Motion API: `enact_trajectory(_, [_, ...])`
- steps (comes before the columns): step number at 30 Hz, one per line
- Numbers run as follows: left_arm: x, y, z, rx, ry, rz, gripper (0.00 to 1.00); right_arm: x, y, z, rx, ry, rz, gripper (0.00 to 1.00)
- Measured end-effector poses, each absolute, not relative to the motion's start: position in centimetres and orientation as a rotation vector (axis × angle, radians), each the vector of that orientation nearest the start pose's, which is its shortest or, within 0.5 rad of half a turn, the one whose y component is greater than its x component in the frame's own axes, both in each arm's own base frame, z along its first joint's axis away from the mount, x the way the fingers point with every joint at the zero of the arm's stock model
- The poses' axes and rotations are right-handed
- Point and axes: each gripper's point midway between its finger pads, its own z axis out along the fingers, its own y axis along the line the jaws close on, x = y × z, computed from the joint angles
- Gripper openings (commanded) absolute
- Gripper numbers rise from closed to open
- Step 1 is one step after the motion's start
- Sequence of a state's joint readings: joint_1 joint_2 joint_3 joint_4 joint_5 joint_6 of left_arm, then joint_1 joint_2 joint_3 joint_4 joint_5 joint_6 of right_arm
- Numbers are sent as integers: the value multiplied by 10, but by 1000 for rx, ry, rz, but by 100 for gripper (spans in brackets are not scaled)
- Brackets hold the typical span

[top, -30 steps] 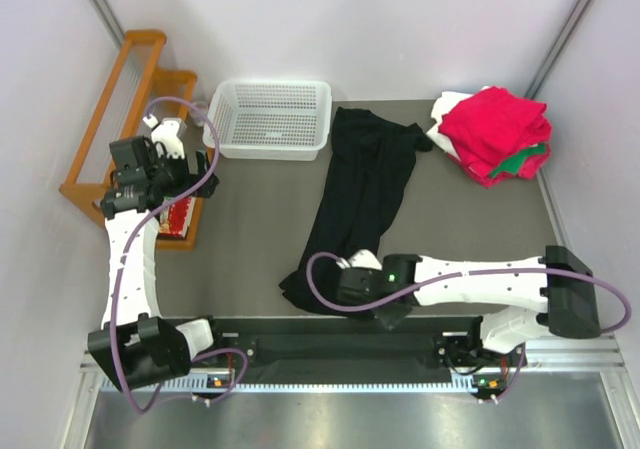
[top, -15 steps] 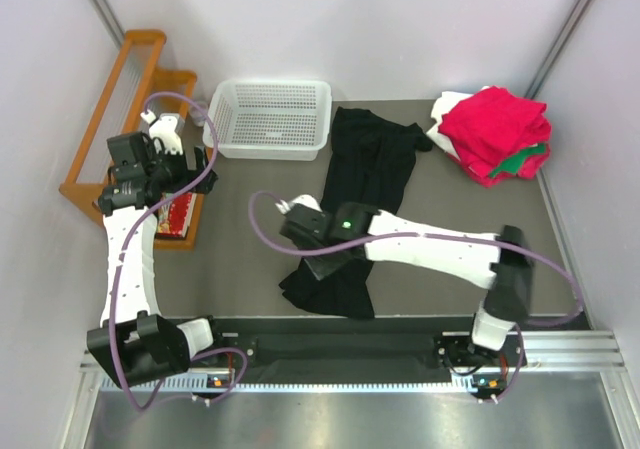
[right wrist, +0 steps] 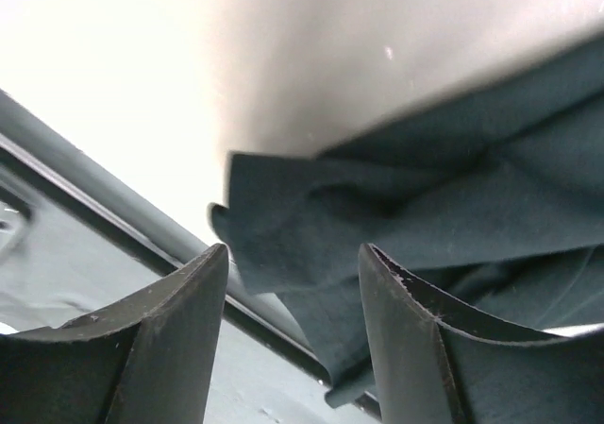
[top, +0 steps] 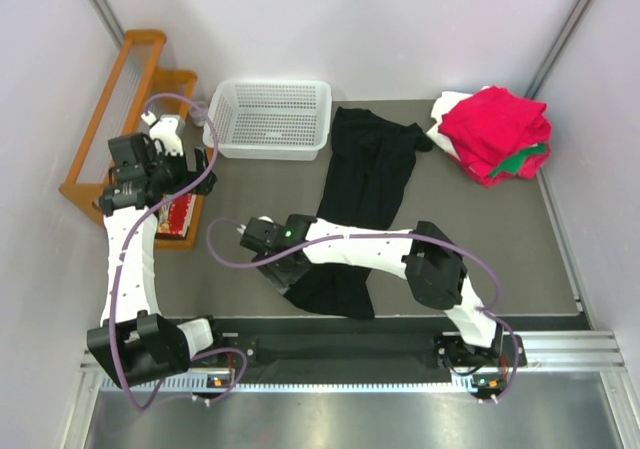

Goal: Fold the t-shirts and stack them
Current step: Fold the tshirt

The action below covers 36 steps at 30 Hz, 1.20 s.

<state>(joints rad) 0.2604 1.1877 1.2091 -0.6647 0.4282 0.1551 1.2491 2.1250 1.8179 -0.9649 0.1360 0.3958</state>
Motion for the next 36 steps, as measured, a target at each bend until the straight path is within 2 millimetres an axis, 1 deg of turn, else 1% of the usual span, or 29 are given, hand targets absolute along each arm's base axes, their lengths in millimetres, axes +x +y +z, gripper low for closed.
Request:
enact_trajectory(5, [334,20,244,117,2165,-239,98,155,441,86,-1138,2547,244,59])
enact_trajectory(8, [334,20,242,116,2169,-238,98,157,447,89,-1133,2535,260,59])
enact_trajectory(11, [334,20,241,115,2171,-239,98,157,446,83,-1139,2544,245,60])
enact_trajectory(16, [334,20,241,115,2169,-238,98,156,444,64,-1167,2570,204,59])
enact_trajectory(19, [334,20,241,116,2168,-238,98,156,443,57,-1178,2579,185,56])
enact_trajectory(22, [334,20,241,115,2168,-238,98,156,443,56,-1186,2576,181,44])
enact_trajectory(23, [334,20,241,115,2168,-238,98,156,442,55,-1188,2576,180,36])
enact_trajectory(26, [334,20,241,116,2168,-239,98,156,442,54,-1193,2576,176,27])
enact_trajectory(32, [334,19,238,116,2174,-245,98,158,439,55,-1186,2572,149,28])
enact_trajectory(34, [333,19,236,115,2178,-247,98,158,435,60,-1175,2567,145,29])
enact_trajectory(36, [333,19,236,116,2177,-248,98,155,426,68,-1163,2567,143,29])
